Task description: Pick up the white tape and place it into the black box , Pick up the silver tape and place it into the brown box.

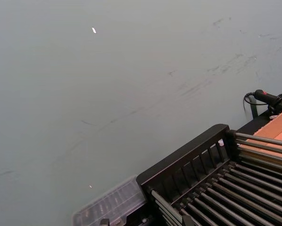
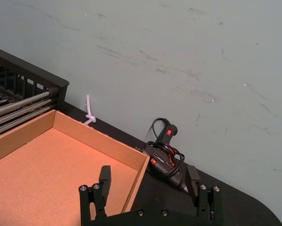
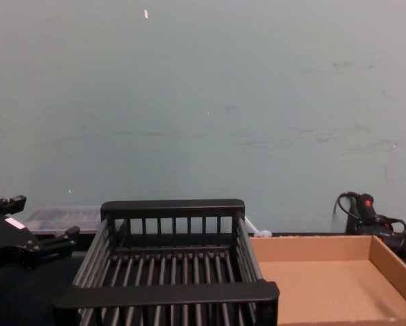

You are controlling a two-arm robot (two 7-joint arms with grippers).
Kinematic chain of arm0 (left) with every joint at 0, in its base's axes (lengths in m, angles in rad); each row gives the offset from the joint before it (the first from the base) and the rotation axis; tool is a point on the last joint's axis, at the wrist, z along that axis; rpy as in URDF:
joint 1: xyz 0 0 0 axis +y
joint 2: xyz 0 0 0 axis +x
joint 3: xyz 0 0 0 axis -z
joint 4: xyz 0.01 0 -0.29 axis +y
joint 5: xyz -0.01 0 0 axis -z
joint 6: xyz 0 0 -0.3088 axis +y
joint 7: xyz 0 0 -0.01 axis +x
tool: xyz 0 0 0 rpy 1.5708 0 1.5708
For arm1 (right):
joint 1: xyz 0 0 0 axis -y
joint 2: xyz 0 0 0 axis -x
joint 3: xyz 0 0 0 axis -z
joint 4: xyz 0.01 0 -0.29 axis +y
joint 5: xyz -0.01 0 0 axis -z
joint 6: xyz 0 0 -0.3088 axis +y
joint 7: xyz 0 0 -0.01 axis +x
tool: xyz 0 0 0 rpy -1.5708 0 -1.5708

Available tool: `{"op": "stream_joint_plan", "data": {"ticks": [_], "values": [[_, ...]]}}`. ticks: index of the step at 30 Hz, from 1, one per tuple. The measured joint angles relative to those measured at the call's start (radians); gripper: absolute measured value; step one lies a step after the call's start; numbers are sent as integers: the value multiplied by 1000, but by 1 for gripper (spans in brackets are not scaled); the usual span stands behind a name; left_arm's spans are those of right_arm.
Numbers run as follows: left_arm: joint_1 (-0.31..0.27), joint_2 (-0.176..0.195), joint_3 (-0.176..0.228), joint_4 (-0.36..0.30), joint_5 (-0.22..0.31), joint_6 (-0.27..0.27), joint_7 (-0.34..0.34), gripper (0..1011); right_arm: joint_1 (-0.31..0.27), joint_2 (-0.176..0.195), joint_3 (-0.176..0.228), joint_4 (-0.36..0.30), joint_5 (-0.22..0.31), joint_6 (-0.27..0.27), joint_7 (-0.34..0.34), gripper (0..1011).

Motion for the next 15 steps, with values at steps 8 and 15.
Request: {"op": "stream_joint_plan", "data": {"ticks": [8,15], "values": [[0,0,0,0,0,0,0,1001,0,0,0,0,0,0,0,1002],[0,0,0,0,0,0,0,1001,0,0,0,0,0,0,0,1002]]}}
